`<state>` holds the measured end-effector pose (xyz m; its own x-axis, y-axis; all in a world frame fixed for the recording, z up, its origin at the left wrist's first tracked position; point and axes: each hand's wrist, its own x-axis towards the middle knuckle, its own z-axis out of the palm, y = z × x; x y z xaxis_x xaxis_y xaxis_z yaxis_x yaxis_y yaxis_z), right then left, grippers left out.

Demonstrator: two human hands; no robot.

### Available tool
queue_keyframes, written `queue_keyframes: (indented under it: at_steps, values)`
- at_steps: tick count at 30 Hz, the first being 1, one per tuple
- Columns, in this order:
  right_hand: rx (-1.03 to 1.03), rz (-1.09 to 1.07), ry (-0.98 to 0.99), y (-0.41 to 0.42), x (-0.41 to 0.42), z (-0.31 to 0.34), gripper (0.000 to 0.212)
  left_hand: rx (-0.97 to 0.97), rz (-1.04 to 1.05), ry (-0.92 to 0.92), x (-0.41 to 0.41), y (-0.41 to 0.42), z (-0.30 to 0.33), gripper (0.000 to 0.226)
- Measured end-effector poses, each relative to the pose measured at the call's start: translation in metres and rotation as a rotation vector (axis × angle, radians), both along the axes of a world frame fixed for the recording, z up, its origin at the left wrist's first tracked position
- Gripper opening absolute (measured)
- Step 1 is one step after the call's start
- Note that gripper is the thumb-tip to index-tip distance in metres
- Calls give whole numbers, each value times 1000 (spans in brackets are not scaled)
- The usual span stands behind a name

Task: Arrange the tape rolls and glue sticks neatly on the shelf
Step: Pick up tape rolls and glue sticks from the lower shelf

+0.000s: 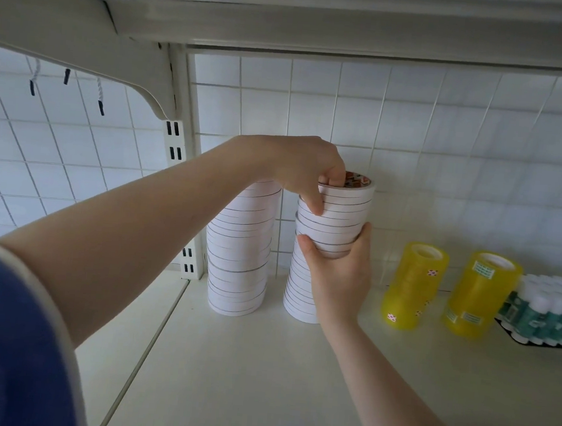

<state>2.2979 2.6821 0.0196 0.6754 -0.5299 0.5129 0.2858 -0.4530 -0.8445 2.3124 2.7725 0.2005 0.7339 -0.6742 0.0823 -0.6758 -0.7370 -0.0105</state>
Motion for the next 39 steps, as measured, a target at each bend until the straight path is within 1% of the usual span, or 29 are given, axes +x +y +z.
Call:
queue_keyframes:
  at_steps: [3, 9, 12, 18, 23, 27, 29, 32, 34, 36, 37, 39]
  values:
    - [-23, 5, 3, -1, 1, 2, 104, -1, -4, 1, 1, -1, 0, 23]
    - [-26, -69, -21, 10, 0, 10, 118, -9, 0, 2, 3, -5, -1, 25]
    - [1, -75, -24, 12, 3, 12, 115, -19, -7, 6, 2, -4, 0, 22]
    - [40, -58, -45, 10, 5, 10, 101, -49, -2, 5, 1, -2, -1, 28]
    - [3, -36, -43, 7, 4, 9, 104, -74, 4, 18, 3, 0, -3, 32]
    - [-12, 43, 20, -3, -3, -8, 115, -115, 12, 15, 2, 2, -3, 35]
    - [3, 99, 59, -6, -5, -18, 117, -115, 16, -6, 1, 4, -3, 41]
    - [17, 185, 94, -12, -7, -26, 119, -147, 61, -98, -8, 5, -9, 59]
    - [21, 251, 117, -19, -6, -29, 120, -237, 102, -134, -19, 6, -18, 72]
    - [11, 304, 158, -27, -7, -35, 121, -344, 144, -147, -30, 4, -32, 80]
    - [-9, 327, 193, -32, -9, -39, 118, -400, 171, -150, -33, 3, -40, 84]
    - [-50, 369, 273, -40, -14, -43, 105, -513, 224, -152, -37, 0, -58, 89]
